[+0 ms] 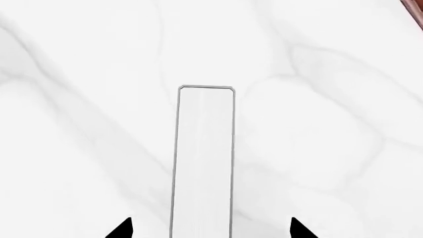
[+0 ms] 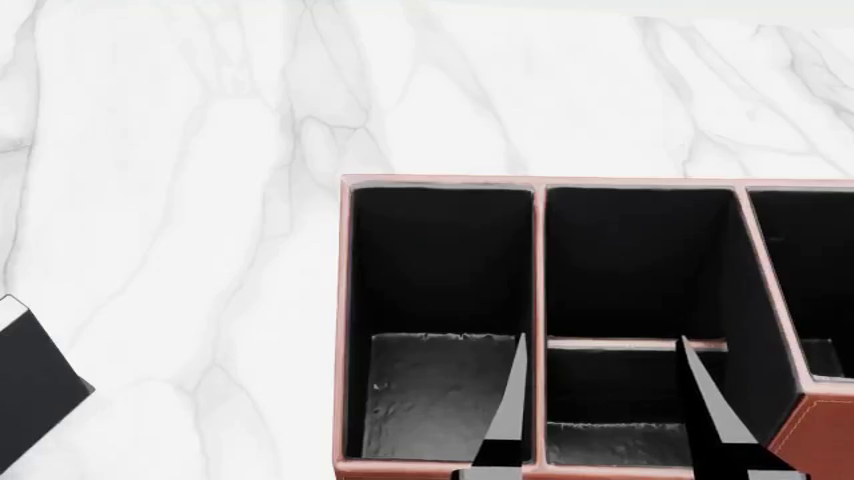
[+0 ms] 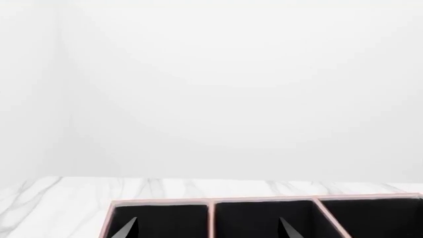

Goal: Pick up the book and place it in the left compartment of the caddy.

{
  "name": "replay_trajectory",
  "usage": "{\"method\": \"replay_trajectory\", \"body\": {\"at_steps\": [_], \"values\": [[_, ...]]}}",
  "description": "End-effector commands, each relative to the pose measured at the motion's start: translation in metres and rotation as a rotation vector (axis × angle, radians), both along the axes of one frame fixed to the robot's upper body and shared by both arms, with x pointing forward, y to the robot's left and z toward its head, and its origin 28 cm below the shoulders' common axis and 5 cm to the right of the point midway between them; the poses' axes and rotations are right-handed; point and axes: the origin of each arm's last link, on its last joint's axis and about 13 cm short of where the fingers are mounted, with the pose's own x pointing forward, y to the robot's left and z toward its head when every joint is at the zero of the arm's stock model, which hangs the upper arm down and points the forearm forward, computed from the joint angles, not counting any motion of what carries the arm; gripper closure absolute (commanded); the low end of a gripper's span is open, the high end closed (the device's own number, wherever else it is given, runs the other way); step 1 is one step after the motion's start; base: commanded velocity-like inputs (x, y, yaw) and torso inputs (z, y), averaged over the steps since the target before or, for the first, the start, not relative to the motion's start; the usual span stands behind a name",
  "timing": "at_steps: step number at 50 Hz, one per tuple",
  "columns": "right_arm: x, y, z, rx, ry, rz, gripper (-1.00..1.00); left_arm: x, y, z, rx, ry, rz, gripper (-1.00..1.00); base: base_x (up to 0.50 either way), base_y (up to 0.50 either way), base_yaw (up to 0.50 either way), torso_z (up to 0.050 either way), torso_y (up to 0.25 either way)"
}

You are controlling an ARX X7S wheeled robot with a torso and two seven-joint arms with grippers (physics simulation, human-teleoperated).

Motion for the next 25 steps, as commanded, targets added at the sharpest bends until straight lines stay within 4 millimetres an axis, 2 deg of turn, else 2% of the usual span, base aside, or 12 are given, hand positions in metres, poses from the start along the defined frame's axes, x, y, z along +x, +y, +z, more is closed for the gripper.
{"method": "replay_trajectory", "body": {"at_steps": [1,8,9,25], "values": [[0.002,-0.002,0.001,-0.006,-0.021,-0.011,-1.0,0.003,-0.007,-0.004,-0.071,-0.004,-0.044,-1.0,0.0,0.0,0.0,0.0,0.0],[0.002,-0.002,0.001,-0.007,-0.021,-0.011,-1.0,0.004,-0.007,-0.009,-0.071,-0.004,-0.04,-1.0,0.0,0.0,0.0,0.0,0.0],[0.002,-0.002,0.001,-0.007,-0.021,-0.01,-1.0,0.004,-0.007,-0.01,-0.071,-0.004,-0.039,1.0,0.0,0.0,0.0,0.0,0.0],[0.001,-0.001,0.002,-0.006,-0.024,-0.01,-1.0,0.004,-0.008,-0.016,-0.071,-0.015,-0.029,1.0,0.0,0.0,0.0,0.0,0.0]]}}
